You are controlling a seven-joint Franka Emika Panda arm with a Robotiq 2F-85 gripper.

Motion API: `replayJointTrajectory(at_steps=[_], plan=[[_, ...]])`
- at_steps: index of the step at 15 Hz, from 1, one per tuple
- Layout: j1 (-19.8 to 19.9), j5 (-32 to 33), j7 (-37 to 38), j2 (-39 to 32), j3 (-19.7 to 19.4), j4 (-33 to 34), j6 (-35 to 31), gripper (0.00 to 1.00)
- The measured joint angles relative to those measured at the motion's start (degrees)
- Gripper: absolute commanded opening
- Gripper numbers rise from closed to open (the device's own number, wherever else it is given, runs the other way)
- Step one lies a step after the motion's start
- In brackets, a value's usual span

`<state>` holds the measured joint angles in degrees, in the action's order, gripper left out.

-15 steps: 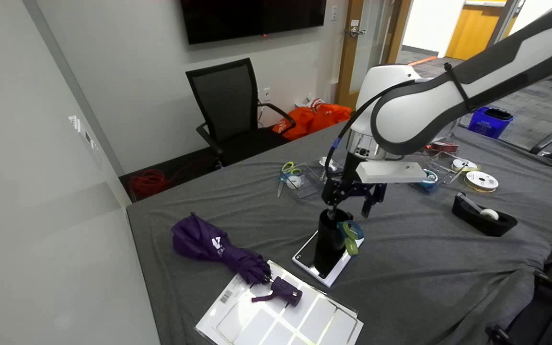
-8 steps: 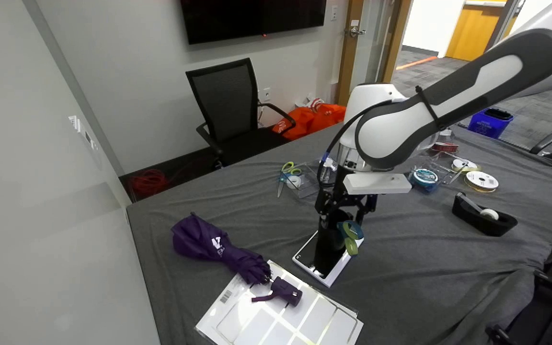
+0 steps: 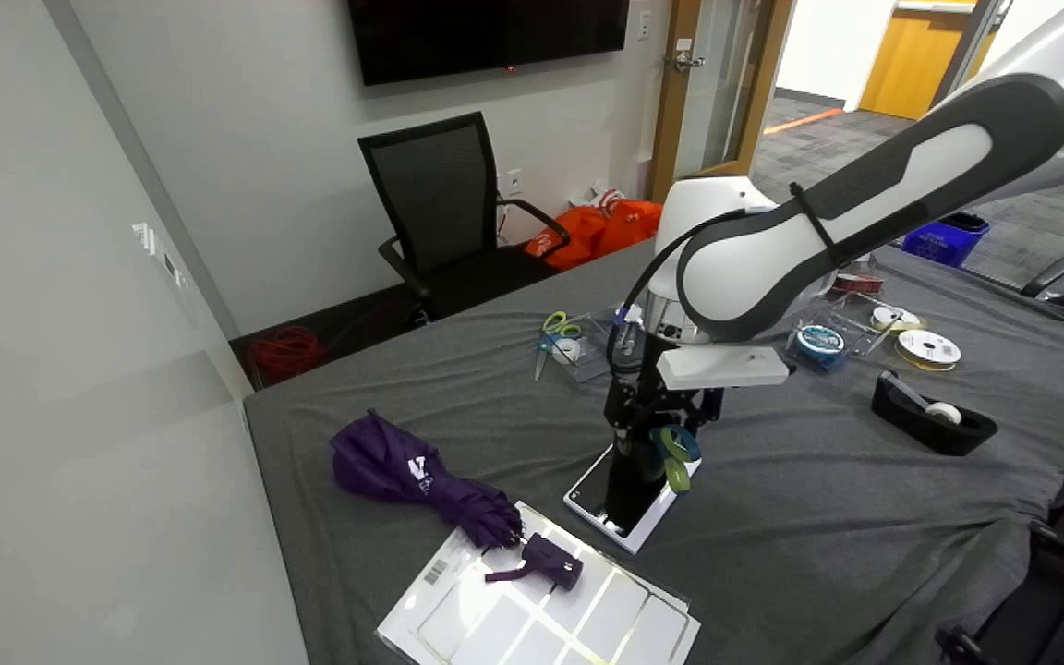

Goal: Move the object from the box and place it on the table

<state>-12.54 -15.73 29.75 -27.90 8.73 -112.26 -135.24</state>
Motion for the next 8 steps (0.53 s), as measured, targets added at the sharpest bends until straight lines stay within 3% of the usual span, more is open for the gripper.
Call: replayJointTrajectory(at_steps=[8], plan=[[0.0,0.0,0.0,0.0,0.0,0.1,0.2,0.09]])
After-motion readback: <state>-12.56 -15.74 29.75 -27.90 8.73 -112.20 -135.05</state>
